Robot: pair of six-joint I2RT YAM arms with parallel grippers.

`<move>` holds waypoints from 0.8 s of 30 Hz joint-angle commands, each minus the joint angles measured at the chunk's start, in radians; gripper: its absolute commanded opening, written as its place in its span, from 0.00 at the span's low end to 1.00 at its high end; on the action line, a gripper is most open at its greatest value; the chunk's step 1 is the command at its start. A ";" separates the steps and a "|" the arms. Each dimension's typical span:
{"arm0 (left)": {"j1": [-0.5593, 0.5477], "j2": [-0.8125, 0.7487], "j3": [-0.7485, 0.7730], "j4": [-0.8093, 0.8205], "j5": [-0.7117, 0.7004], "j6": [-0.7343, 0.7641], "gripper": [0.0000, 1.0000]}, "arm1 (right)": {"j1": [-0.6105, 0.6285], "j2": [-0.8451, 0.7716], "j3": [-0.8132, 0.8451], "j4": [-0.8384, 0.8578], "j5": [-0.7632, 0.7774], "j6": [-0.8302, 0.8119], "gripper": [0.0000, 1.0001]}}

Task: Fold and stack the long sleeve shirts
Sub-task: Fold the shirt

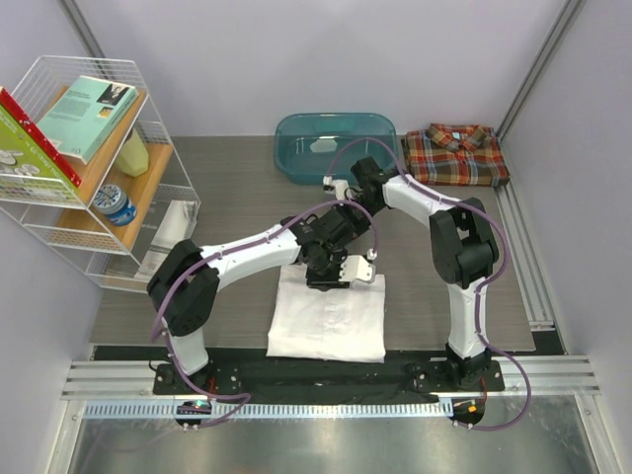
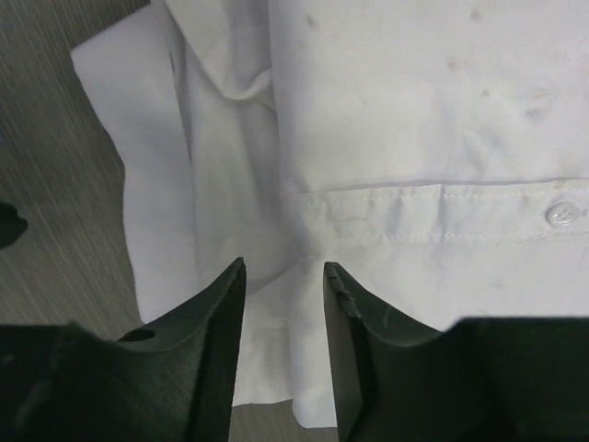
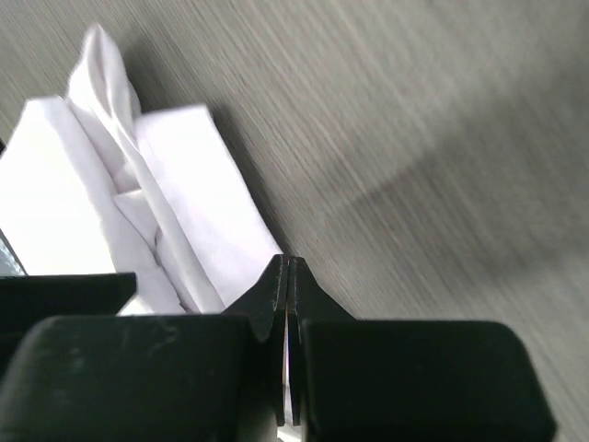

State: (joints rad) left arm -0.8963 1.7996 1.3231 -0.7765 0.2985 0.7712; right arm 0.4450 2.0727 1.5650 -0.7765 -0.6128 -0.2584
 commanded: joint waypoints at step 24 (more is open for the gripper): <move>0.011 0.101 0.065 -0.049 0.085 -0.020 0.28 | 0.044 0.141 -0.046 -0.006 -0.113 0.031 0.02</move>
State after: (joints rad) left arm -0.8898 1.8973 1.3403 -0.7891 0.3428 0.7582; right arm 0.4892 2.1975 1.5181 -0.8185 -0.8043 -0.2024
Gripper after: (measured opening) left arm 0.360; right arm 0.029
